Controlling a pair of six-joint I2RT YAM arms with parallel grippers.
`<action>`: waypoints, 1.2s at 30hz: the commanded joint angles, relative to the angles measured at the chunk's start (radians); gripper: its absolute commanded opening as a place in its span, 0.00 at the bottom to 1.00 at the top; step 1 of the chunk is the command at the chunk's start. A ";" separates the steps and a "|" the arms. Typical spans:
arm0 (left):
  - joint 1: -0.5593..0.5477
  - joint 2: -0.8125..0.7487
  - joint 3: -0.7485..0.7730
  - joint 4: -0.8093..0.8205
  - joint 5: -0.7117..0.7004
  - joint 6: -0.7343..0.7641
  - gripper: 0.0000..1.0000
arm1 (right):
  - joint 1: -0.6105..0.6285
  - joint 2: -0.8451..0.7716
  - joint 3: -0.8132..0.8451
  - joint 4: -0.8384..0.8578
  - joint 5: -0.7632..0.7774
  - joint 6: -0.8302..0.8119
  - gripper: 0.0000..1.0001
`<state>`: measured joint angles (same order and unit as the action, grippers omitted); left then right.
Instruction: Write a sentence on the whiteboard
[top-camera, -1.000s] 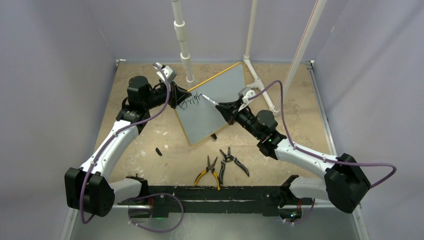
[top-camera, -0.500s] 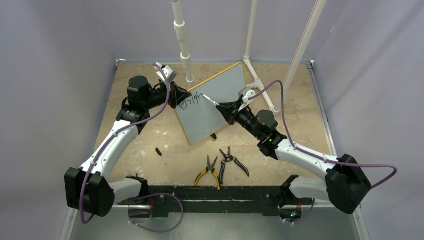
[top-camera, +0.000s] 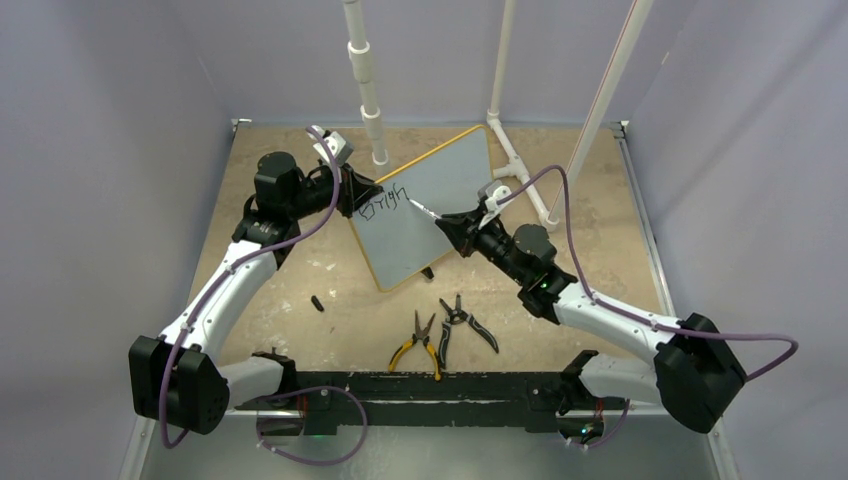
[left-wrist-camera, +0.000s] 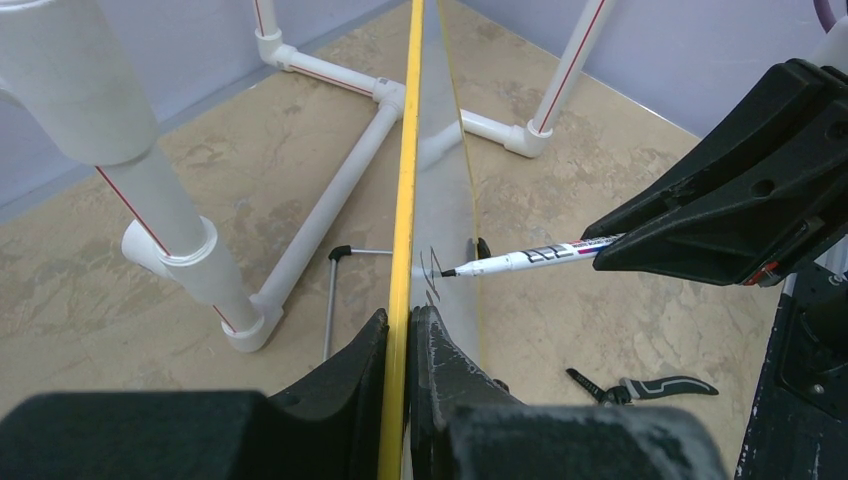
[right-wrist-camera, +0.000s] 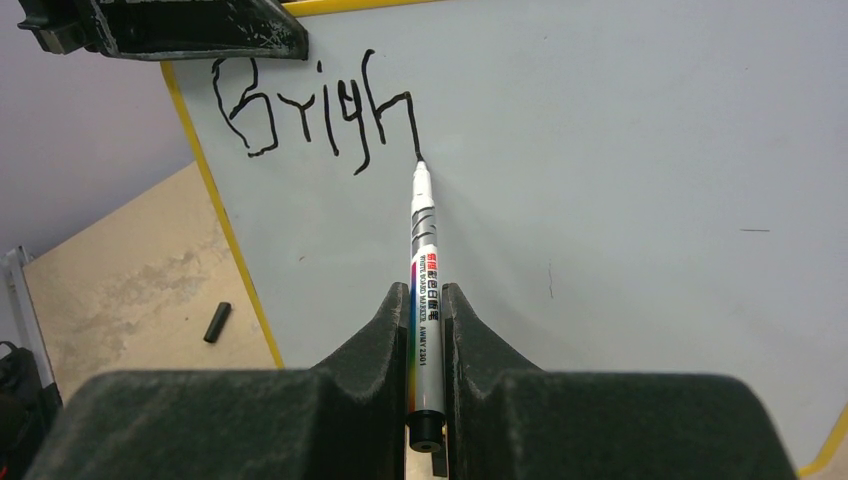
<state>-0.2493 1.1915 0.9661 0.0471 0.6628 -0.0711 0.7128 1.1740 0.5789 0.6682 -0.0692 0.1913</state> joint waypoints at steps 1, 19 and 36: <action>0.004 -0.015 -0.023 0.011 -0.049 0.011 0.00 | -0.003 -0.039 -0.002 0.002 0.014 0.000 0.00; 0.004 -0.017 -0.022 0.008 -0.054 0.014 0.00 | -0.003 -0.035 0.042 0.056 0.022 -0.020 0.00; 0.004 -0.015 -0.022 0.007 -0.054 0.016 0.00 | -0.003 0.019 0.073 0.085 0.022 -0.024 0.00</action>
<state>-0.2497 1.1839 0.9569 0.0509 0.6582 -0.0711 0.7124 1.1866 0.6071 0.7097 -0.0456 0.1818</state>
